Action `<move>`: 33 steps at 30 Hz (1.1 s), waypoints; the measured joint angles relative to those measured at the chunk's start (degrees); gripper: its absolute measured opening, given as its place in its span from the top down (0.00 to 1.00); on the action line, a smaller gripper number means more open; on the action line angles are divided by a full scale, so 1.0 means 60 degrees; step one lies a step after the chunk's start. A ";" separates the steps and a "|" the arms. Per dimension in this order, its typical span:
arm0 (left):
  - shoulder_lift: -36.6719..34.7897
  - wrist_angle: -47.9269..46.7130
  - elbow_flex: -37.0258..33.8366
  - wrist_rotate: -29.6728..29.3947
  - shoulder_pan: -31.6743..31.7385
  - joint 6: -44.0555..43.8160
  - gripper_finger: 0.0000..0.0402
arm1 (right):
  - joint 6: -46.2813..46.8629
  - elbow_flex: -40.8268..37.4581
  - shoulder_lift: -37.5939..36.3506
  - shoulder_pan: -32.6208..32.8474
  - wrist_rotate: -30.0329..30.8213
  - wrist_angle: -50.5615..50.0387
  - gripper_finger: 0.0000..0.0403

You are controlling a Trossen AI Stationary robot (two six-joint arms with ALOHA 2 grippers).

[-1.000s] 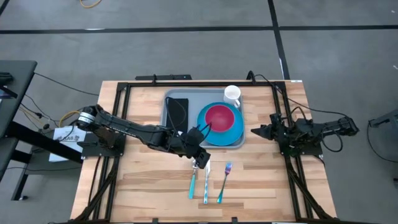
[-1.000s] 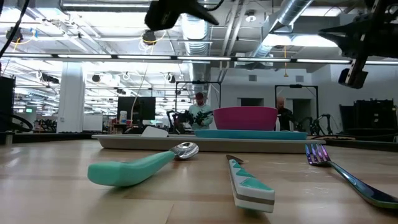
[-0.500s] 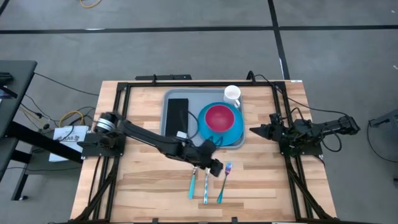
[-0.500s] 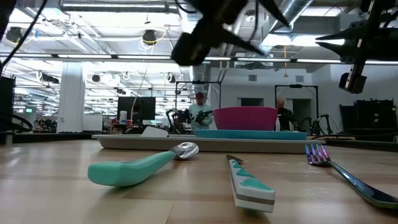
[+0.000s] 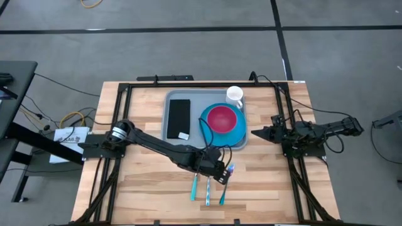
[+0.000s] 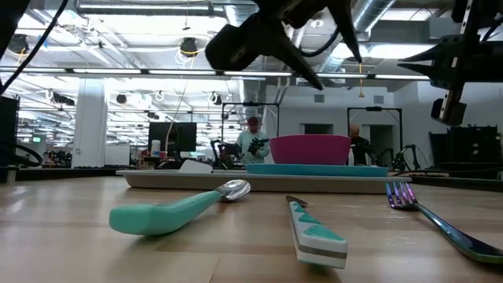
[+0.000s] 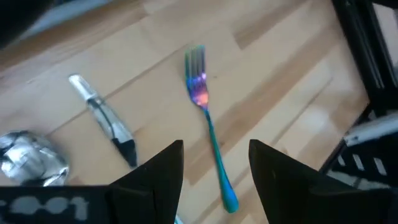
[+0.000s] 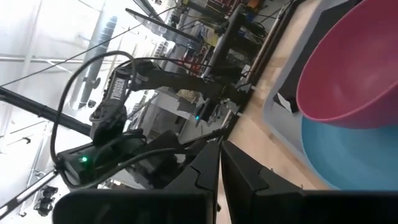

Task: Set up tray
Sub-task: Put the blue fork on top of the black napkin

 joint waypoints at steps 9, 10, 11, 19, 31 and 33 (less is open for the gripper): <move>0.0646 0.1820 0.0045 -0.0533 -0.0372 -0.1031 0.58 | -0.0322 0.0000 0.0000 -0.0003 -0.0745 -0.0237 0.97; 0.0821 0.1987 0.0158 -0.0497 -0.0407 -0.1142 0.58 | -0.0363 0.0000 -0.0003 0.0000 -0.0827 -0.0237 0.97; 0.0991 0.2014 0.0329 -0.0436 -0.0437 -0.1288 0.58 | -0.0367 0.0000 -0.0004 0.0000 -0.0840 -0.0235 0.97; 0.2301 0.0084 0.2243 -0.0343 -0.0531 -0.1757 0.58 | -0.0376 0.0004 -0.0008 -0.0007 -0.0903 -0.0233 0.97; 0.3024 -0.1133 0.3172 -0.0366 -0.0497 -0.1753 0.58 | -0.0374 0.0004 -0.0011 -0.0007 -0.0922 -0.0229 0.97; 0.3024 -0.1153 0.3170 -0.0310 -0.0474 -0.1679 0.58 | -0.0374 0.0004 -0.0007 -0.0007 -0.0922 -0.0254 0.97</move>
